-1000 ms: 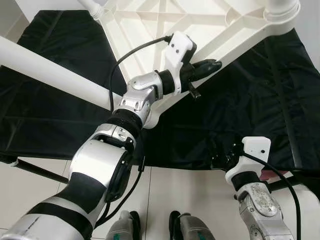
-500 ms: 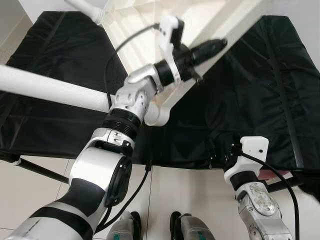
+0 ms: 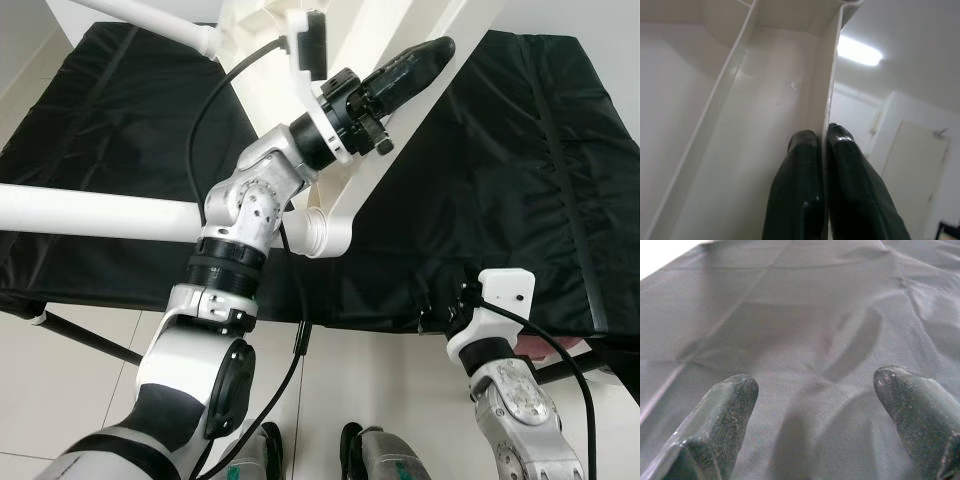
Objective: Building children table
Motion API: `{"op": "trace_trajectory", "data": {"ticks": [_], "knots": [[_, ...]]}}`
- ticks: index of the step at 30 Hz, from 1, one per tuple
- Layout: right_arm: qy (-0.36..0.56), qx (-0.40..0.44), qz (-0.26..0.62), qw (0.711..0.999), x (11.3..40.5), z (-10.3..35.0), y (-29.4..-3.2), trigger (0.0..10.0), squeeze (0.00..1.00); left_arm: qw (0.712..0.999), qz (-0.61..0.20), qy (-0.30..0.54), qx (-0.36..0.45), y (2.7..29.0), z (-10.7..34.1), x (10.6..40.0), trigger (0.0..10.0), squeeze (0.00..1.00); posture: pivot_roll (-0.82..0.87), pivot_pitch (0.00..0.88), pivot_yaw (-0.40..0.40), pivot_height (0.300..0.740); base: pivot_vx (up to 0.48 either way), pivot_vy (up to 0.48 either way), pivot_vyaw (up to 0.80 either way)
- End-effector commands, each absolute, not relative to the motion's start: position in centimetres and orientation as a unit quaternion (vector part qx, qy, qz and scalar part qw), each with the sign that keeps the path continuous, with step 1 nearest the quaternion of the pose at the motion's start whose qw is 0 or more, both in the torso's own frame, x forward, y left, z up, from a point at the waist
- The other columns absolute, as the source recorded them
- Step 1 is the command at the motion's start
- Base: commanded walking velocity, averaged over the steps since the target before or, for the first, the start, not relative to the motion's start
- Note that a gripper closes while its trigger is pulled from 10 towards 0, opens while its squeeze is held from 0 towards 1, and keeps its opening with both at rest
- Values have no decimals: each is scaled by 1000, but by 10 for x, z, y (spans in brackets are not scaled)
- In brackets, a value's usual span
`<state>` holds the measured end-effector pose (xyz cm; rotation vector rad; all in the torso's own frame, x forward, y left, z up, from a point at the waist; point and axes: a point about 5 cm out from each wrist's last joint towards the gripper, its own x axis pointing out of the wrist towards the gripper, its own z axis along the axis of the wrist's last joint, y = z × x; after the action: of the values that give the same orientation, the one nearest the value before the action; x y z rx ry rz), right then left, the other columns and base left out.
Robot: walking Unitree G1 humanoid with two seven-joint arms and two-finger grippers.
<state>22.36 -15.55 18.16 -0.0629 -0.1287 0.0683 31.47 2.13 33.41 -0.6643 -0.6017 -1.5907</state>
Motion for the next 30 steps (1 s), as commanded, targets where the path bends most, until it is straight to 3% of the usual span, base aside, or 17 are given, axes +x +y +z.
{"op": "trace_trajectory", "data": {"ticks": [1,7,12,13,16,18,24,26,28,30], "knots": [[-57,-31,43,997,224,178,-154,10000,0,498,-752,-292,-319,14,349,290,0,0,-169,182,18,740,0,0,0],[-61,-34,44,997,227,179,-155,10000,0,476,-764,-292,-325,11,352,282,0,0,-173,181,20,740,0,0,0],[-64,-35,45,996,229,180,-155,10000,0,447,-782,-285,-327,10,355,275,0,0,-170,181,23,740,0,0,0],[-65,-34,47,996,229,180,-153,10000,0,426,-796,-279,-327,8,357,267,0,0,-171,183,24,740,0,0,0],[-65,-33,48,996,229,180,-153,10000,0,418,-801,-277,-328,8,357,264,0,0,-171,183,24,740,0,0,0],[-66,-33,49,996,230,180,-152,10000,0,393,-808,-280,-338,7,361,256,0,0,-175,183,25,740,0,0,0],[-66,-33,49,996,230,180,-151,10000,0,371,-801,-302,-360,7,372,253,0,0,-184,183,30,740,0,0,0],[-66,-33,50,996,230,180,-150,10000,0,371,-798,-306,-364,7,375,255,0,0,-183,181,30,740,0,0,0],[-66,-34,50,996,230,179,-150,10000,0,400,-791,-299,-353,1,373,260,0,0,-183,181,32,740,0,0,0],[-67,-34,49,996,230,180,-150,10000,0,483,-773,-251,-326,-13,354,276,0,0,-185,184,37,740,0,0,0]]}}
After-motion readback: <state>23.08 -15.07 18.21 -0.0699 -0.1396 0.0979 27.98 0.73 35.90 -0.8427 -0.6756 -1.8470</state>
